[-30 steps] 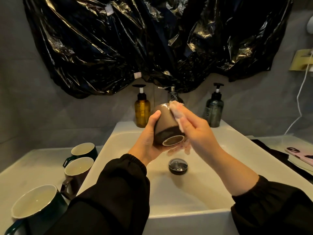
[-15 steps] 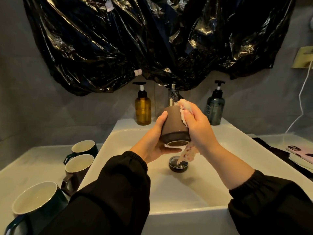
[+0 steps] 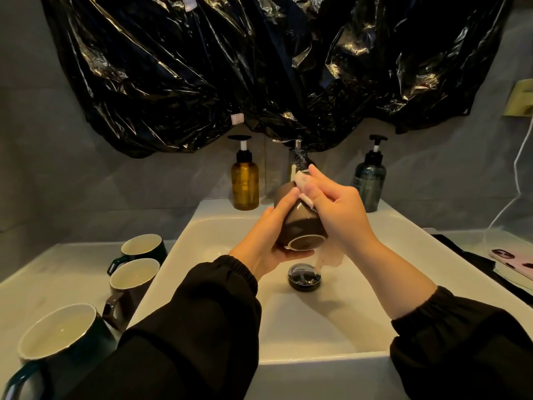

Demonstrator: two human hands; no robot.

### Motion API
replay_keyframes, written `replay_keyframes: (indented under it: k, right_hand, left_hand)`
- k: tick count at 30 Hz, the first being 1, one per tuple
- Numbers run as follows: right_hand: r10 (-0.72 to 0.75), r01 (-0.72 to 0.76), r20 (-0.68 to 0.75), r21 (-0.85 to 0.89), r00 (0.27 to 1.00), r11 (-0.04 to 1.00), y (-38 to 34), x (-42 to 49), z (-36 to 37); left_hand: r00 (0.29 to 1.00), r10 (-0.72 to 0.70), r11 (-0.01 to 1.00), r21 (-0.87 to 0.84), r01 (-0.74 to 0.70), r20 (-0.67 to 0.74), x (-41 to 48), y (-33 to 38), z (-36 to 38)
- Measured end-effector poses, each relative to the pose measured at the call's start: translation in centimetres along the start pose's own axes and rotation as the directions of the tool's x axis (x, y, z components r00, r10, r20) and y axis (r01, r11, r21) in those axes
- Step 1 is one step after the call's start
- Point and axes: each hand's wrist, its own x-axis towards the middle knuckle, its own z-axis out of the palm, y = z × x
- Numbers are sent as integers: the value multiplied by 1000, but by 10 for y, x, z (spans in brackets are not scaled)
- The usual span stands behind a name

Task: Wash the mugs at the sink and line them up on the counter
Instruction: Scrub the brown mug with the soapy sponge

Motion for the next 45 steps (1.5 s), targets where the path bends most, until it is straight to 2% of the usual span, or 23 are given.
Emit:
replay_keyframes:
  k: [3,7,11,14,17,19,21,22,24,27,30,34,38,42,45]
  right_hand:
    - [-53,52,62,28,997,998,3,-5,-7]
    - [-83,87,101,-31,991,996,4,-2,-11]
    - [61,-66,87,52,994,996,3,8,-10]
    - [171,-172,89,8,981,985,4,5,-11]
    - [69,-68,151,-15,986,998,9,-9,-10]
    - [-43,43,187,4,981,999,8,-14,-5]
    - [-116,122,147,-37,982,992,9,-6,-2]
    - [-101,105,115,-34,988,994,9,1,-1]
    - [46,-46,71,3,996,999,9,11,-4]
    - [270,-279,150,46,951,959,13,12,-10]
    - [351,-355,81,34,933,934,19,10,-14]
    - [251,-267,-132,-124,959,956,23,12,-16]
    - [187,-248,-320,-163,929,955,25,13,-23]
    - [26,-141,-320,-340,947,930,22,9,-18]
    - [32,-87,-209,-261,977,961,18,9,-18]
  left_hand:
    - [1000,-30,999,-19,30,-5,-1,2,-3]
    - [1000,-25,998,50,24,17,-5,3,1]
    - [999,12,1000,18,-12,35,-8,3,4]
    - [999,44,989,-141,-45,-12,-10,7,4]
    - [996,69,972,-222,-81,-59,-9,9,2]
    - [995,83,975,-203,-92,-52,-8,8,-1]
    - [995,96,981,-169,-99,-26,-9,8,-1]
    - [995,100,981,-164,-101,-14,-10,8,0]
    - [993,115,977,-182,-112,3,-10,7,0]
    - [991,134,971,-203,-128,18,-10,8,0]
    - [991,127,974,-194,-114,53,-8,6,0]
    - [992,67,985,-168,-48,108,-6,5,-3]
    - [997,12,1000,7,-12,78,0,1,-3]
    - [999,29,994,106,-33,34,2,-7,7]
    - [998,63,998,30,-62,-25,4,-8,2]
